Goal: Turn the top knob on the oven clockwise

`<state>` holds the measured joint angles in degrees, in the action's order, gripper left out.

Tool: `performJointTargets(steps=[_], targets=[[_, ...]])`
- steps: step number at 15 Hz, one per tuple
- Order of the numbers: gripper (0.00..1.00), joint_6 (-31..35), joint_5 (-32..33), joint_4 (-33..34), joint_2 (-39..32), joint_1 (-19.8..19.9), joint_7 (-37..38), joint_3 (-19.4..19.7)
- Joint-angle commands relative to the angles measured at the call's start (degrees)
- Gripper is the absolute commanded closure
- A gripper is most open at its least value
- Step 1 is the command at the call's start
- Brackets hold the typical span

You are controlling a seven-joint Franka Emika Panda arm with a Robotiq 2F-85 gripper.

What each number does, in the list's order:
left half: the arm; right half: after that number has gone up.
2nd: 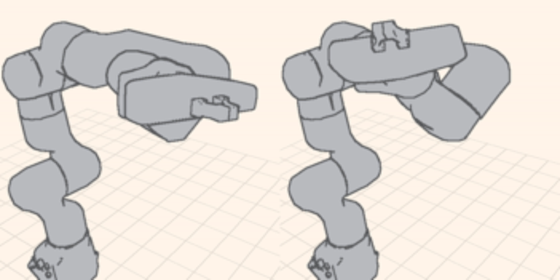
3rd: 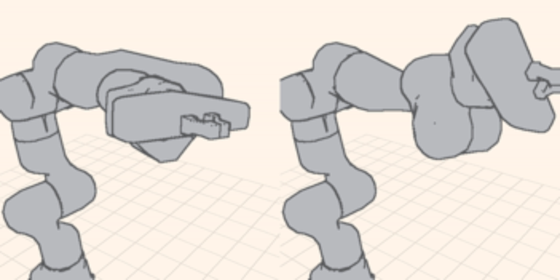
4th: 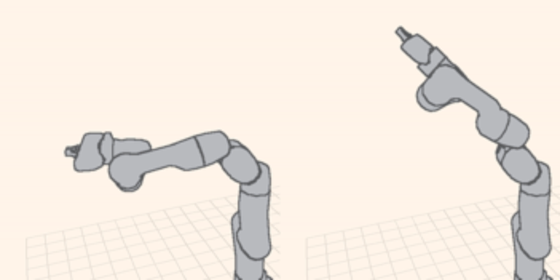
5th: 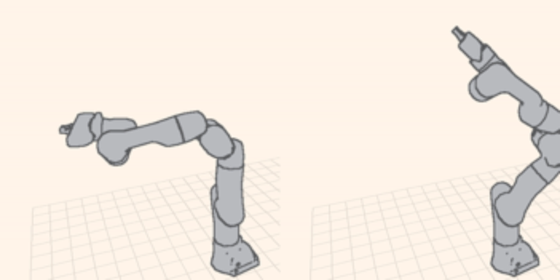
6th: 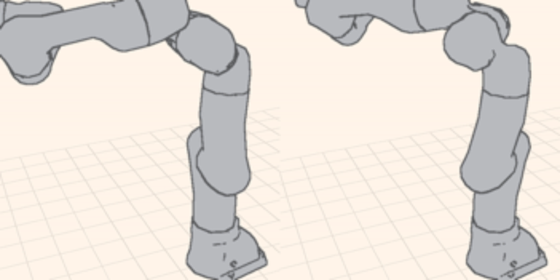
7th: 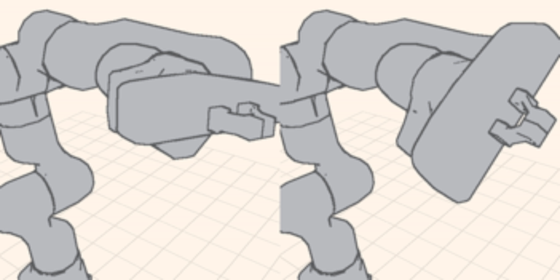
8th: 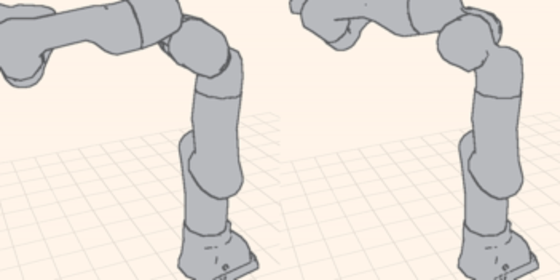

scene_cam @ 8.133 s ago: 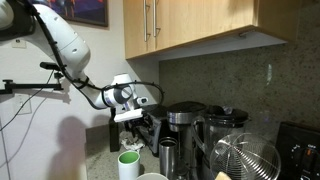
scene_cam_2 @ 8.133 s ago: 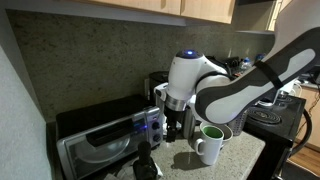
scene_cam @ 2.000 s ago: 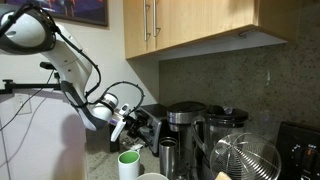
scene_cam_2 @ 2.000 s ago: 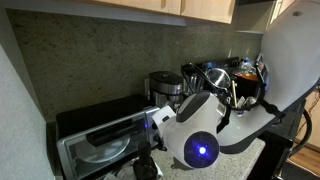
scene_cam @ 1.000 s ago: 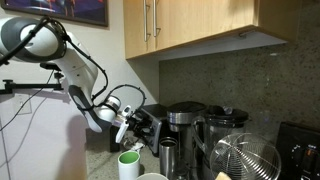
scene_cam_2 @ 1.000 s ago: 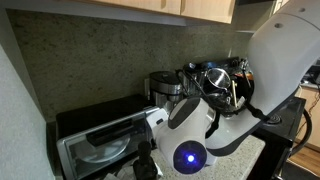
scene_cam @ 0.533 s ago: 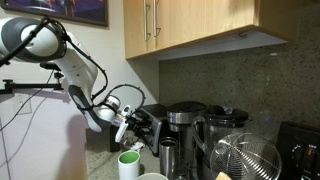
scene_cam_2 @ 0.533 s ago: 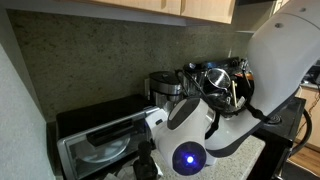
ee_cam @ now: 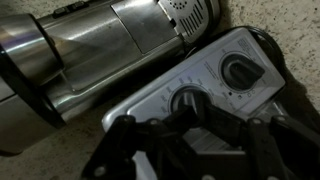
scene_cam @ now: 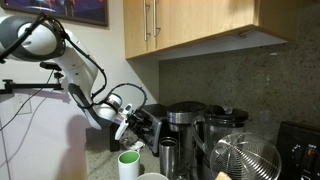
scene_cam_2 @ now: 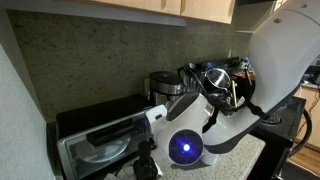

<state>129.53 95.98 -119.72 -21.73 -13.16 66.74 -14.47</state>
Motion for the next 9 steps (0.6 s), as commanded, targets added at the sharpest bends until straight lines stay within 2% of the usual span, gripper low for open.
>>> performJointTargets(steps=[1, 9], targets=[[0.91, 5.8, -3.5, -1.1, 1.1, 2.5, 0.8, 0.4], [0.91, 14.4, -8.5, -1.8, 2.4, 4.6, 0.6, 2.2]])
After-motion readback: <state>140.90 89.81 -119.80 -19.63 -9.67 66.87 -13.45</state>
